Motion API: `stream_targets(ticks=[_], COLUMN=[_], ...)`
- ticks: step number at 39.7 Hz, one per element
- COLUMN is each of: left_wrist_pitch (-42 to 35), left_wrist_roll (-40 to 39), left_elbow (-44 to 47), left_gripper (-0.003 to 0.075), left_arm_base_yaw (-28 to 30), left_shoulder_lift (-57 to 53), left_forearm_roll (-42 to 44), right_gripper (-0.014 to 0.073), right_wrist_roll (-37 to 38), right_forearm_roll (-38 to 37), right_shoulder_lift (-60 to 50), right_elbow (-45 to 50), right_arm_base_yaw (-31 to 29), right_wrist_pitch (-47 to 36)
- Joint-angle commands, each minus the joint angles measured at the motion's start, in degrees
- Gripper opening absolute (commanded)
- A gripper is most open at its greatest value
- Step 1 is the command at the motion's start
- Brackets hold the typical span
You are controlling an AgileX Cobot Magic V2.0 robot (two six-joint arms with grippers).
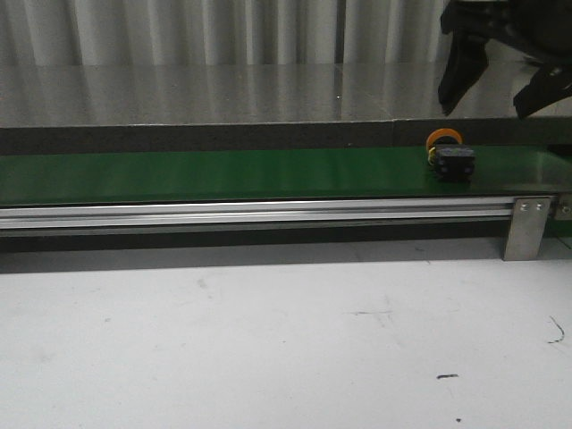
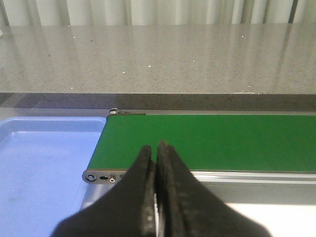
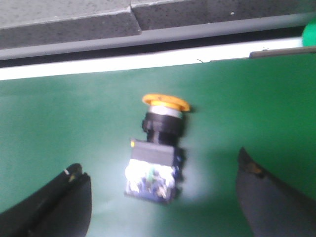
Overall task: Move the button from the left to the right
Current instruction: 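Lower the right gripper onto the button at the belt end and grasp it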
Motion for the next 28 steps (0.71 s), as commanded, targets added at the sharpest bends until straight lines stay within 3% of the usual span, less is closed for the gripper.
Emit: stream_targets(ticks=[1,15,19,25,28], left_wrist_pitch=[-4.72,-4.72,-4.72,-4.72,-4.72], left_wrist_roll=[0.12,0.12,0.12,0.12,0.12], left_elbow=[-1.65,-1.65,-1.65,-1.65,-1.65], left_gripper=[-0.0021,-0.0021,-0.0021,-0.0021,-0.0021], left_arm_base_yaw=[-0.40,-0.40,-0.40,-0.40,-0.40], left_shoulder_lift=[0.50,0.50,0.50,0.50,0.50], left_forearm_roll=[-0.71,-0.71,-0.71,-0.71,-0.71], right_gripper=[0.0612,0.0598,0.0491,0.0261,0.0211], right_wrist_roll=[0.01,-0.06,-0.17,-0.23,-0.23], right_forearm_roll=[0.85,0.85,0.80,0.80,0.69], right_shoulder_lift=[1.65,7.44,7.24,6.79,6.18], right_elbow=[-4.38,-6.23,-6.23,-6.34,-6.75], right_arm_base_yaw=[-0.23,-2.43,-2.72,-2.78,-3.06], right_wrist_pitch=[-1.52,0.25,0.64,0.89,0.89])
